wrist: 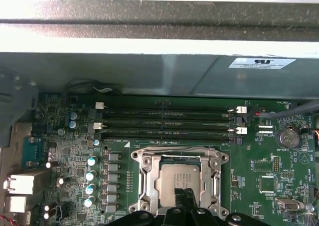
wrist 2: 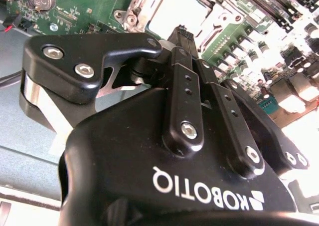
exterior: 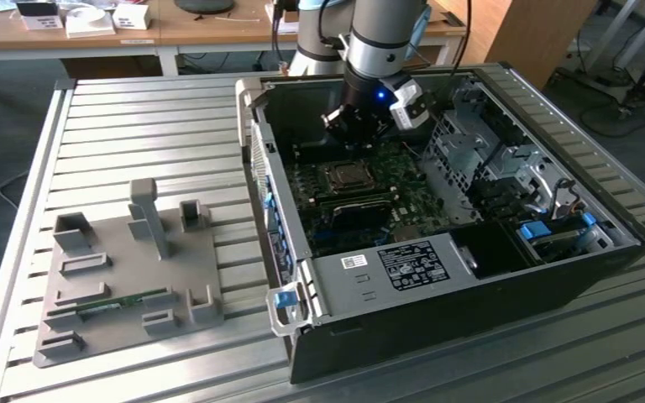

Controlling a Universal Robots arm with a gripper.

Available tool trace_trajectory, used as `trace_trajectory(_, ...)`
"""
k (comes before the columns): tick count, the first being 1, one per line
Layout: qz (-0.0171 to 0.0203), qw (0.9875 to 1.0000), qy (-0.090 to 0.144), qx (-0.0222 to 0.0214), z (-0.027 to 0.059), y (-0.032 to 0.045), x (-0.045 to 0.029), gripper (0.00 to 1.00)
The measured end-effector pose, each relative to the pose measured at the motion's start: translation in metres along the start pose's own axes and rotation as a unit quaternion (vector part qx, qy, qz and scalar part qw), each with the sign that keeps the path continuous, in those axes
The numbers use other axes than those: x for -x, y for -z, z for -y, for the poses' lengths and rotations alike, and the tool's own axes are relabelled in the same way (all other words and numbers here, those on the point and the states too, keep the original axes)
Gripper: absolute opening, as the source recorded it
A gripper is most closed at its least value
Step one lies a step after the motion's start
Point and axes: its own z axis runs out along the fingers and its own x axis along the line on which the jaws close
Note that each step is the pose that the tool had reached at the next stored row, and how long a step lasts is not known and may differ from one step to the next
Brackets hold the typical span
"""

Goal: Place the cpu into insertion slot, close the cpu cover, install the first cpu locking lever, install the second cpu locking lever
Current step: 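Install the second cpu locking lever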

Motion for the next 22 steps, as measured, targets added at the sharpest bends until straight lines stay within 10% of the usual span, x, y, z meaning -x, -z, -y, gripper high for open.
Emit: trace_trajectory(22,0.0000,1.0000,0.000,0.0000,0.0140,0.0011,-0.0002,0.11)
